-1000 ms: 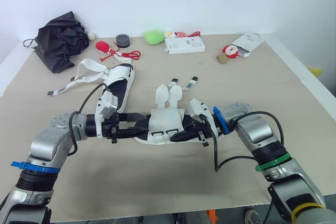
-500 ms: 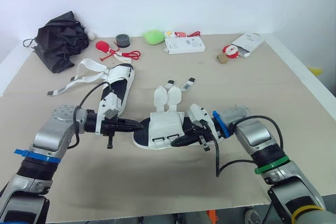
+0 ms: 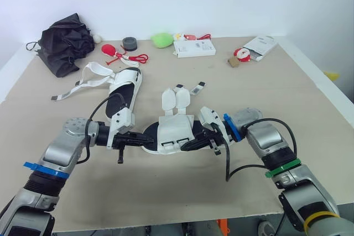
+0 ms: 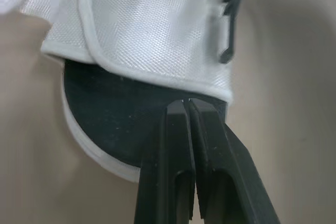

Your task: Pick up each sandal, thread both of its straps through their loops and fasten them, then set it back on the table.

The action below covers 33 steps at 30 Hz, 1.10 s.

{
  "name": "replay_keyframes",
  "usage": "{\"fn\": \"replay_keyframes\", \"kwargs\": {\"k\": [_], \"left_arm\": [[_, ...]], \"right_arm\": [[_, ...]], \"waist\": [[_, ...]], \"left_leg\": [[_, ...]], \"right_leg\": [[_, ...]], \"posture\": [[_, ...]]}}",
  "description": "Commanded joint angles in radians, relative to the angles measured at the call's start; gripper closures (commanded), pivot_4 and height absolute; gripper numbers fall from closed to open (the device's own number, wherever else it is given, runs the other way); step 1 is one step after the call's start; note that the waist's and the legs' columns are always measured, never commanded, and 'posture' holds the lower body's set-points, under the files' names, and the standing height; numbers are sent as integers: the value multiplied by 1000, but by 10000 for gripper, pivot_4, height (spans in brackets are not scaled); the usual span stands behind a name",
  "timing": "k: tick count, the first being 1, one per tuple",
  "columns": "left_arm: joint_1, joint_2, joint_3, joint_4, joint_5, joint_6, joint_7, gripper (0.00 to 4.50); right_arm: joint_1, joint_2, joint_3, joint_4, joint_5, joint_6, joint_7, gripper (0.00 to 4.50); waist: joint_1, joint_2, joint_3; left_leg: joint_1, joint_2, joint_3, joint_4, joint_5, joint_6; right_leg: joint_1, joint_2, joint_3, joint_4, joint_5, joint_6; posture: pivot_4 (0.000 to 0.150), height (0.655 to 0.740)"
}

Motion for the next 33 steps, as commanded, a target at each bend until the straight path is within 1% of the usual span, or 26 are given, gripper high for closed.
{"fn": "replay_keyframes", "kwargs": {"k": [1,8,13,15,16,20,27,29,30,32,33], "left_arm": [[-27,-15,-36,41,71,-43,33,43394],[-76,-41,-65,80,86,-72,-3,43394],[-39,-101,-52,59,-15,5,-43,43394],[-21,-108,-51,68,-30,17,-65,43394],[-15,-107,-53,72,-31,18,-74,43394],[7,-87,-73,178,27,-81,-123,43394],[1,-90,-74,218,38,-124,-140,43394],[-17,-88,-81,307,80,-197,-141,45000],[-26,-91,-84,339,92,-221,-139,45000],[-36,-101,-88,366,94,-240,-138,45000],[-39,-106,-89,374,92,-246,-138,45000]], "right_arm": [[-8,-12,-9,-13,-2,10,19,45000],[3,-16,-14,-35,1,22,12,45000],[11,-20,-21,-49,1,30,0,45000],[15,-22,-23,-55,0,32,-3,45000],[17,-23,-23,-58,0,33,-4,45000],[22,-29,-25,-73,2,42,-6,45000],[23,-30,-26,-78,3,46,-7,45000],[22,-37,-34,-74,1,60,-19,37173],[22,-43,-40,-79,13,81,-12,34588],[27,-58,-44,-95,22,89,5,26823],[28,-64,-43,-102,25,95,8,23753]], "waist": [[0,0,0],[1,0,0],[1,0,0],[1,0,0],[1,0,0],[1,0,0],[1,0,-2],[1,0,-2],[1,0,-3],[1,0,-3],[1,0,-4]], "left_leg": [[0,0,0,1,0,0],[0,0,0,2,1,1],[0,-1,0,3,1,1],[0,-1,0,3,1,2],[0,-1,0,3,1,2],[0,-1,-1,2,1,2],[1,-1,-1,2,1,2],[1,-1,-1,2,1,2],[1,-1,-1,2,1,2],[2,-1,-2,2,1,2],[3,-1,-2,2,1,2]], "right_leg": [[0,0,0,0,0,0],[1,0,-1,1,1,2],[1,-2,-1,1,1,2],[1,-2,0,1,1,2],[1,-2,0,1,1,1],[1,-2,-1,1,0,0],[2,-2,-1,1,0,0],[2,-2,-2,1,0,0],[2,-2,-2,1,0,0],[3,-2,-2,1,0,0],[4,-2,-2,1,0,0]], "posture": [[1500,7400],[1500,7400],[1500,7400],[1500,7400],[1500,7400],[1500,7400],[1500,7400],[1500,7400],[1500,7400],[1500,7400],[1500,7400]]}}
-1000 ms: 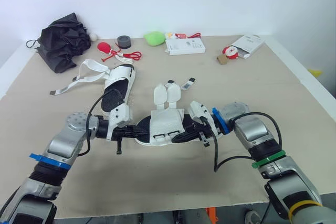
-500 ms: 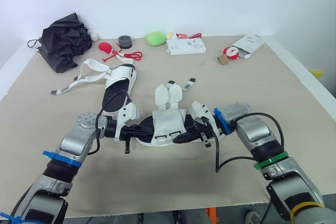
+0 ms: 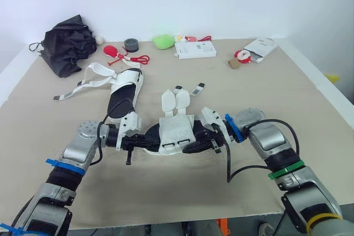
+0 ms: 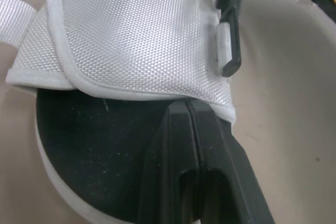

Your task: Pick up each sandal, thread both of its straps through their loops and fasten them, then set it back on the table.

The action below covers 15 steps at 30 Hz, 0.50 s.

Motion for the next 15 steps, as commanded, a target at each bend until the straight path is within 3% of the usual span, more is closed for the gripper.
{"fn": "replay_keyframes", "kwargs": {"k": [1,2,3,4,6,15], "left_arm": [[27,-2,-50,108,87,-19,5,45000],[26,-7,-52,114,88,-25,4,45000],[25,-10,-54,118,90,-30,4,45000],[25,-13,-57,120,92,-35,4,45000],[26,-14,-69,119,106,-53,4,45000],[26,-17,-99,48,133,-33,23,45000]], "right_arm": [[9,-37,-32,-47,22,27,19,18313],[16,-52,-31,-61,25,32,29,15555],[23,-67,-32,-73,28,35,37,9717],[30,-81,-34,-85,30,43,41,8170],[39,-111,-50,-109,38,62,30,318],[-36,-192,-248,-132,196,279,-47,318]], "waist": [[0,1,-2],[1,1,-4],[1,2,-4],[1,1,-5],[2,3,-6],[13,7,-9]], "left_leg": [[1,0,0,0,0,0],[1,0,0,0,0,0],[2,0,0,1,1,1],[2,0,0,1,1,1],[2,0,-1,1,1,1],[2,-1,0,1,1,1]], "right_leg": [[1,0,0,0,0,0],[1,0,0,0,0,1],[2,-1,-1,0,0,1],[2,-1,-1,0,0,1],[2,-2,-2,0,0,1],[2,-5,-3,-1,0,1]], "posture": [[1500,7400],[1500,7400],[1500,7400],[1500,7400],[1500,7400],[1500,7400]]}}
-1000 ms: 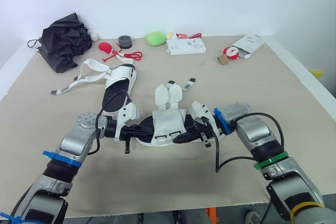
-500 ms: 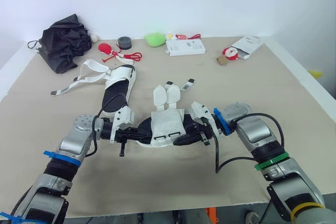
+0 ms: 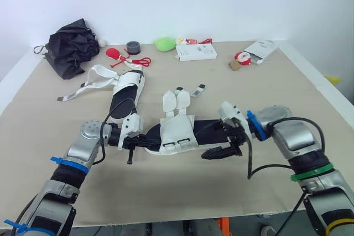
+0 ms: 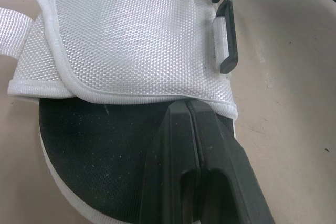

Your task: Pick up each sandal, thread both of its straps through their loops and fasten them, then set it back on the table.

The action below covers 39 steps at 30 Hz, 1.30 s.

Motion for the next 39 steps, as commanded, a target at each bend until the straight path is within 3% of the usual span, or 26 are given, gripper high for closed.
{"fn": "replay_keyframes", "kwargs": {"k": [1,7,11,18,25,39], "left_arm": [[37,3,-83,13,91,41,5,45000],[30,-6,-89,14,105,30,2,45000],[34,-7,-95,4,109,27,1,45000],[40,-4,-93,-3,110,30,11,45000],[48,1,-88,-13,105,37,17,45000],[91,11,-71,-74,87,78,53,45000]], "right_arm": [[-99,14,-95,55,40,108,-111,318],[-244,102,-41,254,-36,255,-274,318],[-321,162,-29,342,-22,344,-279,318],[-368,242,-27,440,-18,323,-261,318],[-417,340,-56,554,-36,266,-306,318],[-594,478,-231,991,-64,-20,-508,318]], "waist": [[5,1,0],[13,2,-1],[16,2,-1],[17,2,-2],[16,3,-2],[13,3,-2]], "left_leg": [[0,0,0,0,0,0],[-1,0,2,0,1,1],[-4,-2,1,-2,0,2],[-5,-4,0,-3,-2,5],[-4,-4,0,-3,-2,5],[-4,-4,1,-5,-2,5]], "right_leg": [[0,0,0,0,0,0],[-1,-4,-2,-2,-1,-5],[-2,-4,-3,-4,4,-6],[0,-2,-3,-9,4,-3],[0,-2,-3,-9,5,-2],[0,-1,0,-10,5,-2]], "posture": [[1500,7400],[1500,7400],[1500,7400],[1500,7400],[1500,7400],[1500,7400]]}}
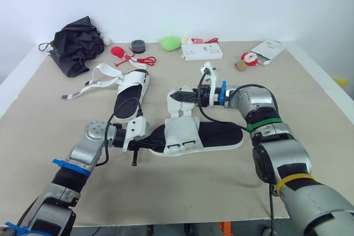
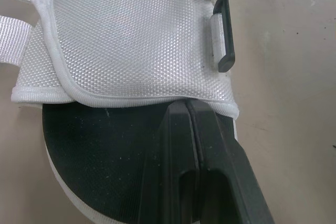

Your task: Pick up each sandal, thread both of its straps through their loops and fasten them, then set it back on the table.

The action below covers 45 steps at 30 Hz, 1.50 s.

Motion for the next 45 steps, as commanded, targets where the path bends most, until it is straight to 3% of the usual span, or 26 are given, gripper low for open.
{"fn": "replay_keyframes", "kwargs": {"k": [1,8,20,23,27,28,29,30,33,42,45], "left_arm": [[51,12,-54,28,57,56,9,45000],[85,18,-48,-18,53,81,24,45000],[101,17,-48,-48,48,102,37,45000],[99,12,-51,-51,46,105,37,45000],[101,11,-52,-55,43,108,35,45000],[103,12,-52,-57,43,109,34,45000],[104,12,-52,-58,42,109,34,45000],[105,12,-52,-59,42,110,34,45000],[106,11,-53,-64,41,114,33,45000],[102,5,-59,-66,41,118,32,45000],[102,2,-61,-64,41,117,30,45000]], "right_arm": [[-69,14,-56,68,-5,-78,-33,318],[-122,49,-133,179,-12,-155,-116,318],[-140,57,-183,217,-40,-189,-155,318],[-144,54,-206,221,-36,-200,-175,8088],[-147,53,-214,222,-41,-204,-172,24216],[-147,52,-217,218,-42,-205,-162,25914],[-147,52,-218,216,-43,-206,-156,31109],[-147,52,-220,215,-44,-207,-152,31109],[-147,52,-221,210,-47,-212,-142,44843],[-87,50,-144,112,-122,-382,-72,44843],[36,30,-46,-95,-179,-479,5,44843]], "waist": [[0,0,0],[-2,0,0],[-2,0,0],[-2,0,0],[-2,0,0],[-2,0,0],[-2,0,0],[-2,0,0],[-2,0,0],[-1,0,0],[0,0,0]], "left_leg": [[0,0,0,0,0,0],[0,0,0,-2,0,0],[0,0,0,-4,0,0],[0,0,0,-4,0,0],[0,0,0,-4,0,0],[0,0,0,-4,0,0],[0,0,0,-4,0,0],[0,0,0,-4,0,0],[0,0,0,-4,0,0],[0,0,0,-5,0,0],[0,-1,0,-5,0,0]], "right_leg": [[0,0,0,0,0,0],[0,0,1,0,-1,-1],[0,0,0,-1,-1,-1],[0,0,0,-1,-1,-1],[0,0,0,-1,-1,-1],[0,0,0,-2,-1,-1],[0,0,0,-2,-1,-1],[0,0,0,-2,-1,-1],[0,0,1,-2,-1,-1],[0,0,0,-2,-1,-1],[0,0,0,-2,-2,0]], "posture": [[1500,7400],[1500,7400],[1500,7400],[1500,7400],[1500,7400],[1500,7400],[1500,7400],[1500,7400],[1500,7400],[1500,7400],[1500,7400]]}}
